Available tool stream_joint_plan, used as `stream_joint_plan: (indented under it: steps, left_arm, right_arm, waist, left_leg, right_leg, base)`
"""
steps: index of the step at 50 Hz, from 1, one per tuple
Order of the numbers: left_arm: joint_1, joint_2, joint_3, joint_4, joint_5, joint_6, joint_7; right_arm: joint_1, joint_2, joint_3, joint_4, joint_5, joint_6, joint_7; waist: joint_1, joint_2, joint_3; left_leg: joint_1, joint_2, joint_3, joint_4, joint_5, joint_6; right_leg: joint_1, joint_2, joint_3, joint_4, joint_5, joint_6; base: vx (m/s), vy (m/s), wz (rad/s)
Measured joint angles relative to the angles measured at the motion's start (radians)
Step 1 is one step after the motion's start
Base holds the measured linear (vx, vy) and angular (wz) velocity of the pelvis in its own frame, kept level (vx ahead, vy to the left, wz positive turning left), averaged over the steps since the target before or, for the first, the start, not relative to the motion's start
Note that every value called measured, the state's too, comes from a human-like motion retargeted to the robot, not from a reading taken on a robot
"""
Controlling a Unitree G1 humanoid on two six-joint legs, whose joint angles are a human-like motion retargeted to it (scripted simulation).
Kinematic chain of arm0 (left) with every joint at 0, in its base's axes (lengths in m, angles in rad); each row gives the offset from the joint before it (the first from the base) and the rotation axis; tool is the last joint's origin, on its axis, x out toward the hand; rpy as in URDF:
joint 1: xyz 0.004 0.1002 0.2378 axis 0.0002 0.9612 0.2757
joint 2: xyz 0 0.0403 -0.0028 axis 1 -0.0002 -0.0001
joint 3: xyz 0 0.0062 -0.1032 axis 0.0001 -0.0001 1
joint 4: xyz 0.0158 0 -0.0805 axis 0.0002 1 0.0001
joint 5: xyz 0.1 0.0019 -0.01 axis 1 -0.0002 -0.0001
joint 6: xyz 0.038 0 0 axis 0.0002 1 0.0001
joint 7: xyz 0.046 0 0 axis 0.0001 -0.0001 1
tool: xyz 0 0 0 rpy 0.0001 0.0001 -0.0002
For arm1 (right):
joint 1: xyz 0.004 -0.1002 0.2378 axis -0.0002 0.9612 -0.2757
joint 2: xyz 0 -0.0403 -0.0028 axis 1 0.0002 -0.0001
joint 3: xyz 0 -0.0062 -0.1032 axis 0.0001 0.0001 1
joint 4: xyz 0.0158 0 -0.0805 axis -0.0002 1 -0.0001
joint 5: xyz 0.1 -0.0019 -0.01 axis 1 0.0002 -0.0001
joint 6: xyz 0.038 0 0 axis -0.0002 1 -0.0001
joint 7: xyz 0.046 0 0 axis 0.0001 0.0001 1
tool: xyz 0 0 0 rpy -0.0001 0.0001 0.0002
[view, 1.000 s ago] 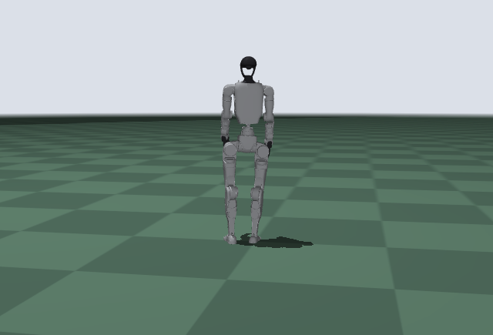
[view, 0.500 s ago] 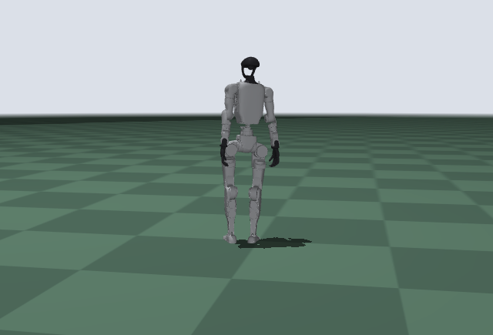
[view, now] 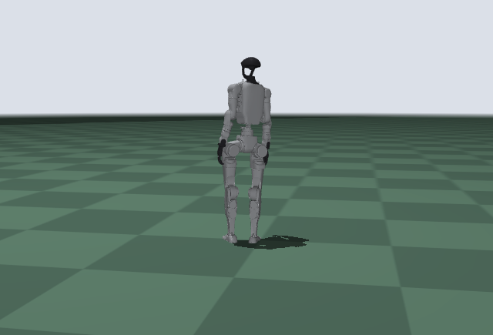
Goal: Walk run
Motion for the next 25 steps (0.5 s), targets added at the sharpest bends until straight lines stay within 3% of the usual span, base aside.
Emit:
stream_joint_plan:
  steps: [25]
  left_arm:
    - [0.026, 0.025, -0.001, 0.110, 0.058, 0.035, 0.013]
  right_arm:
    - [0.046, -0.019, -0.035, 0.102, -0.014, 0.010, -0.035]
  waist:
    - [-0.037, -0.006, 0.001]
  left_leg:
    - [0.027, 0.017, 0.049, -0.008, -0.023, 0.022]
  right_leg:
    - [-0.023, -0.005, 0.086, 0.008, 0.018, 0.000]
  base:
    - [0.02, 0.00, -0.12]
